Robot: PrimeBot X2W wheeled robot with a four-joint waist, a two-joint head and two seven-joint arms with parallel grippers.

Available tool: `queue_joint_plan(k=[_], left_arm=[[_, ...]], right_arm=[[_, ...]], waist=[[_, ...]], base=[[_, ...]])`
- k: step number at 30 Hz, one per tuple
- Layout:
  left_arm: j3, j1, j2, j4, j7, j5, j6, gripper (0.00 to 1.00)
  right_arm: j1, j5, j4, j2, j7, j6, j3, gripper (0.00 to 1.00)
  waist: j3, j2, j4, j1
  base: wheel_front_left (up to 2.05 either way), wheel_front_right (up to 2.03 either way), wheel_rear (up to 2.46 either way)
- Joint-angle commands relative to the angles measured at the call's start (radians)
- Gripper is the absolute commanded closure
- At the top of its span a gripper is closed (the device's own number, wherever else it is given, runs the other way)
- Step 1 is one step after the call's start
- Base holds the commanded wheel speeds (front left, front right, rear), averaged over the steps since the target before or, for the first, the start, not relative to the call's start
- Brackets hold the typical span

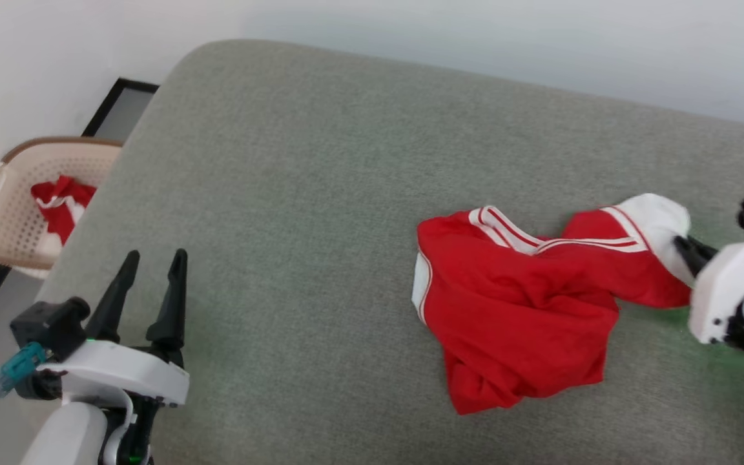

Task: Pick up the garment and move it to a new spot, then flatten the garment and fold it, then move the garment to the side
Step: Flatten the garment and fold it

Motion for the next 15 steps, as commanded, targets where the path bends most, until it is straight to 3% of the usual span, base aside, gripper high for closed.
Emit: queue_joint_plan(k=[1,9,15], left_arm=[[0.007,0.011,0.002,-0.002,0.0,0.009,-0.005,0.0],[0.007,0.017,0.001,0.0,0.0,0.013,-0.009,0.0],[-0.001,0.007,0.0,0.011,0.0,0.017,-0.016,0.0]], right_arm=[[0.034,0.003,-0.028,-0.02,0.014,-0.002,-0.027,1.0],[0.2,-0.021,-0.116,-0.055,0.097,-0.002,-0.224,1.0],[0.286,-0.046,-0.098,-0.001,0.124,-0.002,-0.32,1.0]], waist=[[-0.022,-0.0001,-0.027,0.0],[-0.038,-0.0001,-0.061,0.0],[-0.04,-0.0001,-0.072,0.0]], base=[[0.0,0.0,0.0],[0.0,0.0,0.0],[0.0,0.0,0.0]])
